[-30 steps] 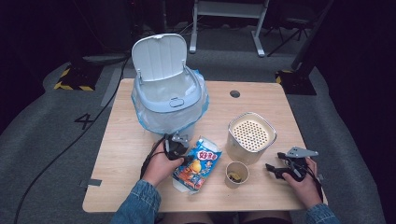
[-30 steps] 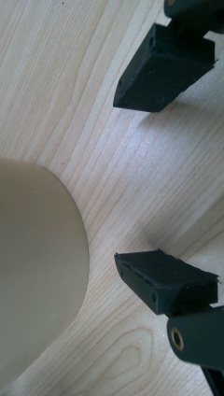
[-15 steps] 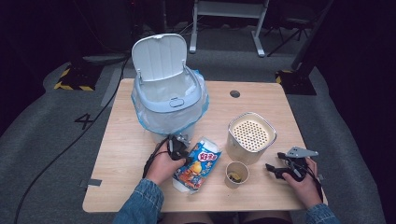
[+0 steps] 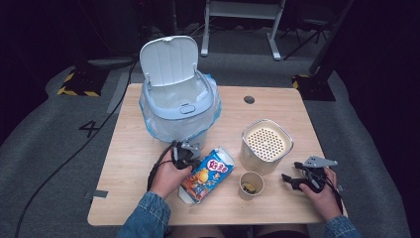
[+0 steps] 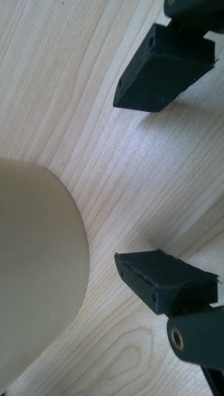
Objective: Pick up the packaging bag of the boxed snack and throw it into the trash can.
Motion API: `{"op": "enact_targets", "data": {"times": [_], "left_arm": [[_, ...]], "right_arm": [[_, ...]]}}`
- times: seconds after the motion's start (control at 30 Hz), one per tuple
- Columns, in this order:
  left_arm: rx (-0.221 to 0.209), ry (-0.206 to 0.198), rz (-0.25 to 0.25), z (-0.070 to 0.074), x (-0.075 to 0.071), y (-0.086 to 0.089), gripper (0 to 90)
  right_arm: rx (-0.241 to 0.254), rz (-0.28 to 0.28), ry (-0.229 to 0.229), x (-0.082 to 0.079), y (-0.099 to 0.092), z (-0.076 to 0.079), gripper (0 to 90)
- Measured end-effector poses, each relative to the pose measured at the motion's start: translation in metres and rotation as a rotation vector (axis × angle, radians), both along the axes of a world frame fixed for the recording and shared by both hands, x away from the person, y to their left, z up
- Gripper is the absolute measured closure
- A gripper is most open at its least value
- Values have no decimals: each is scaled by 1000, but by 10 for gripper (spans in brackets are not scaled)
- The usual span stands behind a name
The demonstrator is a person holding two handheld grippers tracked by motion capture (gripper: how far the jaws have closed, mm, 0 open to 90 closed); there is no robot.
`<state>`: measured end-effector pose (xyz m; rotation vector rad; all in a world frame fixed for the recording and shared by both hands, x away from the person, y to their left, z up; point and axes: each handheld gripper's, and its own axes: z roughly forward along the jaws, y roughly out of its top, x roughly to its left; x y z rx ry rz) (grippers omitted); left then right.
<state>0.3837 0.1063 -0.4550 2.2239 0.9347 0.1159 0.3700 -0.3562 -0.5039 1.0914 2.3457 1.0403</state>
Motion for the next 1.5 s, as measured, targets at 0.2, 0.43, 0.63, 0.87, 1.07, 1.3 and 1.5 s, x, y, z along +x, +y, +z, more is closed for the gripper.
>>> {"op": "enact_targets", "data": {"times": [0.2, 0.43, 0.63, 0.87, 1.07, 1.3, 1.5], "left_arm": [[-186, -117, 10, 20, -15, 11, 879], [-294, -239, 3, 37, -27, 19, 879], [-361, -287, -26, 53, -31, 27, 878], [-415, -337, -49, 82, -27, 44, 879], [-467, -367, -72, 107, -22, 56, 879], [-467, -413, -89, 130, -19, 63, 879], [-491, -446, -69, 143, -16, 71, 880]], "right_arm": [[0, 0, 0, 0, 0, 0, 207], [2, -1, 0, 0, 0, 0, 212], [1, -1, 0, 0, 0, 0, 212], [1, -1, -1, -1, 0, 0, 212], [2, -6, -1, -1, 0, 0, 214], [2, -5, -1, -1, 0, 0, 214], [2, -4, -1, -1, 0, 0, 214]]}}
